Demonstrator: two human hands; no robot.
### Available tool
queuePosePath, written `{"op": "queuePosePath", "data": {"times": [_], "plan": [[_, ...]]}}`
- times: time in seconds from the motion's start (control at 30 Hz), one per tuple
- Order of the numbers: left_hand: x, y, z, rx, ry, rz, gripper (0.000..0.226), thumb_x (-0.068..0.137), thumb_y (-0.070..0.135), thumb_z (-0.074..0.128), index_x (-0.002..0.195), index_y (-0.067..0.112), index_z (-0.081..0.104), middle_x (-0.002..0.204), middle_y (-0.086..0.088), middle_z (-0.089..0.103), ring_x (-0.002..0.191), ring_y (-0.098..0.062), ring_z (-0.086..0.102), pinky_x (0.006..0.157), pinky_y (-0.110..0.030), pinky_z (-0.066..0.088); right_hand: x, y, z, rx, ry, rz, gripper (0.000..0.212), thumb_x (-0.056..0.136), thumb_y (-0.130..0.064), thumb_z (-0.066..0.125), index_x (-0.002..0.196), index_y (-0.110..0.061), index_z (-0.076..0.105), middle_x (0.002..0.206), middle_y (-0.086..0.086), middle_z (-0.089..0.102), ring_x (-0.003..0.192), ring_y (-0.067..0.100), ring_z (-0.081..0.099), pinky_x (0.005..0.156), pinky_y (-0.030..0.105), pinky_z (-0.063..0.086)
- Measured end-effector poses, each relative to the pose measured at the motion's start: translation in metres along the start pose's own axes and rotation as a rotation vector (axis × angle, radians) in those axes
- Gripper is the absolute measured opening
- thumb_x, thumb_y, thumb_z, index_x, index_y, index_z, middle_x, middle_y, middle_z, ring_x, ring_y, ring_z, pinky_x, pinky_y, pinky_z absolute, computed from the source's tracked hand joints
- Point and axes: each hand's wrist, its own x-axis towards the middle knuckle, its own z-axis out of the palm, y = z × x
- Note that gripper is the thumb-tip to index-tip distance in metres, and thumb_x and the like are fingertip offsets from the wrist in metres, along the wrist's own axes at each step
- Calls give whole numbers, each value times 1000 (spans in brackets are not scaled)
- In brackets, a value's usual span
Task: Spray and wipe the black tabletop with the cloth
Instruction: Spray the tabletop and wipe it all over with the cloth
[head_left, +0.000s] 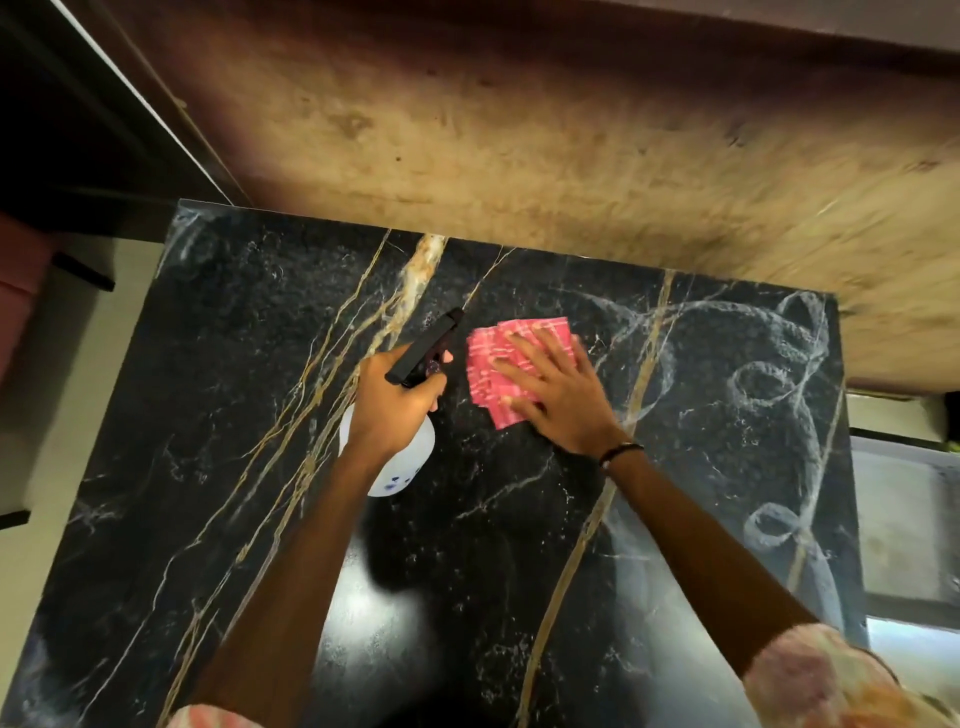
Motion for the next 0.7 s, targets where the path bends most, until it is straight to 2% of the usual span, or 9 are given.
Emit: {"op": "queuePosePath", "data": {"times": [0.1,0.2,0.3,0.37,0.43,0.5,0.57,0.63,0.7], "plan": [[-4,-1,-3,-57,-13,47,26,80,-14,54,80,8,67,42,6,52,39,-5,48,49,-12,42,4,37,-8,17,6,174,57,96,-62,15,147,-39,23,159,0,20,147,31,11,113,64,13],[-4,-2,-6,-96,13,44,34,81,-13,54,72,17,65,44,5,52,39,-5,49,49,-12,42,48,44,-17,79,-4,352,60,91,-64,20,146,-40,28,160,-1,14,148,31,5,114,63,4],[-3,-2,-8,-109,3,53,34,81,-13,54,71,17,65,44,5,52,39,-5,49,48,-12,42,102,26,-18,84,-32,451,57,95,-60,31,148,-42,21,162,-2,3,147,33,-6,111,61,-8],[-4,-3,-10,-111,-3,54,38,82,-14,54,66,20,62,47,2,52,39,-4,49,47,-10,41,133,4,-18,82,-59,426,57,96,-59,30,149,-42,17,162,-1,-2,147,34,-9,108,60,-14],[-2,-7,-11,-122,-6,53,29,81,-10,56,68,15,64,49,-6,51,39,-5,48,47,-12,40,154,-25,-17,87,-68,344,57,97,-58,29,149,-41,15,161,-1,-3,146,34,-11,107,61,-16],[0,-10,-13,-105,0,54,18,75,2,59,59,10,60,45,-3,51,39,-6,48,49,-15,40,160,-53,-12,91,-54,242,58,97,-54,38,149,-39,19,161,-2,3,147,34,-7,110,64,-11],[2,-12,-13,-83,-18,60,24,71,7,57,49,15,54,39,4,51,38,-7,48,50,-16,40,145,-68,-5,101,13,123,58,93,-48,50,147,-35,33,159,2,19,147,36,7,112,68,0],[2,-12,-13,-74,-38,67,40,74,0,59,47,29,52,38,7,52,39,-7,48,51,-14,41,117,-66,2,68,37,37,50,93,-48,44,141,-34,44,157,1,25,146,34,12,114,64,3],[0,-9,-14,-80,-62,76,39,72,3,59,47,31,51,38,8,52,38,-7,48,50,-12,41,85,-51,3,31,26,63,52,93,-54,31,138,-35,46,157,-2,26,146,31,15,115,62,7]]}}
